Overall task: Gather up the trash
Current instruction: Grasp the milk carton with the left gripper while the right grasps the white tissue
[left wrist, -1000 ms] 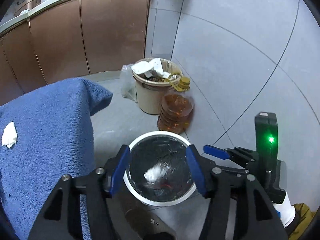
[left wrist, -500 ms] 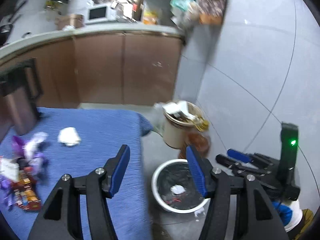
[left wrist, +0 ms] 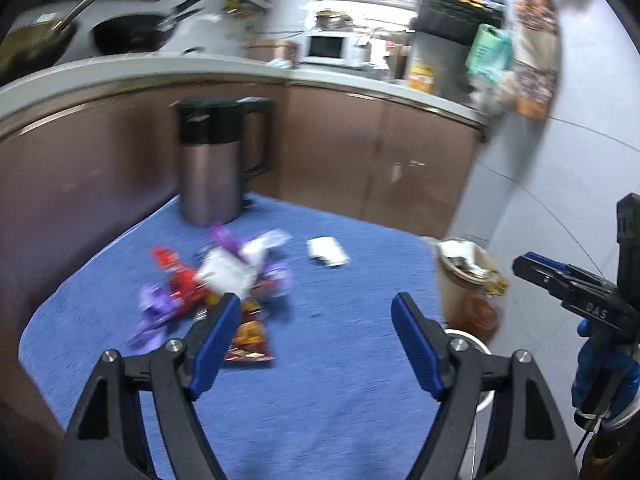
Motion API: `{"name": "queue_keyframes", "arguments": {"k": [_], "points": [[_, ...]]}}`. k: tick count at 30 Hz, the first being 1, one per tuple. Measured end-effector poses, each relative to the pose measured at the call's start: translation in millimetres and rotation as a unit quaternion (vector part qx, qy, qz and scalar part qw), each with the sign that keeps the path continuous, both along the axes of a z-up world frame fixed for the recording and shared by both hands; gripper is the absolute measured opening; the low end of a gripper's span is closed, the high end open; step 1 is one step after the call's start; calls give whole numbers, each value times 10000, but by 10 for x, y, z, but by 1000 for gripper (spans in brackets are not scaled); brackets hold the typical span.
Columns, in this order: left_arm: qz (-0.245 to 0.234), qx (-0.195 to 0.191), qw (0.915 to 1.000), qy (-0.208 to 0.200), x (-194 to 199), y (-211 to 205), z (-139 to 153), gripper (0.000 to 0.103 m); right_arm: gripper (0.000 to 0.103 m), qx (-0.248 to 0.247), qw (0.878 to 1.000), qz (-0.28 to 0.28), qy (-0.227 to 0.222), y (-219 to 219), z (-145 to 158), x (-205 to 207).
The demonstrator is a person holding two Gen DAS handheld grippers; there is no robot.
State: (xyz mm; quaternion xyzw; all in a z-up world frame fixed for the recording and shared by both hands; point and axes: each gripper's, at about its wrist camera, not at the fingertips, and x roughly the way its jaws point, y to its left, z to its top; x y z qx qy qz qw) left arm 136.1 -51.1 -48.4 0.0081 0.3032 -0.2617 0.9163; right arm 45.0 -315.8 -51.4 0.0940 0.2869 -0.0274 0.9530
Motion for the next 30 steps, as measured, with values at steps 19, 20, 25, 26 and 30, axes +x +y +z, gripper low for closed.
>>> {"name": "queue_keyframes", "arguments": {"k": [19, 20, 25, 26, 30], "points": [[1461, -143, 9786, 1443, 1411, 15, -736, 81, 63, 204, 9948, 631, 779, 195, -898, 1891], [1500, -163, 9770, 1508, 1450, 22, -784, 81, 63, 232, 9944, 624, 821, 180, -954, 2003], [1542, -386, 9695, 1863, 1592, 83, -938, 80, 63, 361, 9922, 640, 1007, 164, -1202, 2486], [1557, -476, 9676, 1932, 1606, 110, -970, 78, 63, 368, 9918, 632, 1048, 169, -1251, 2574], [1531, -657, 9632, 2107, 1636, 152, -1048, 56, 63, 522, 9895, 530, 1243, 127, -1446, 2883]]}}
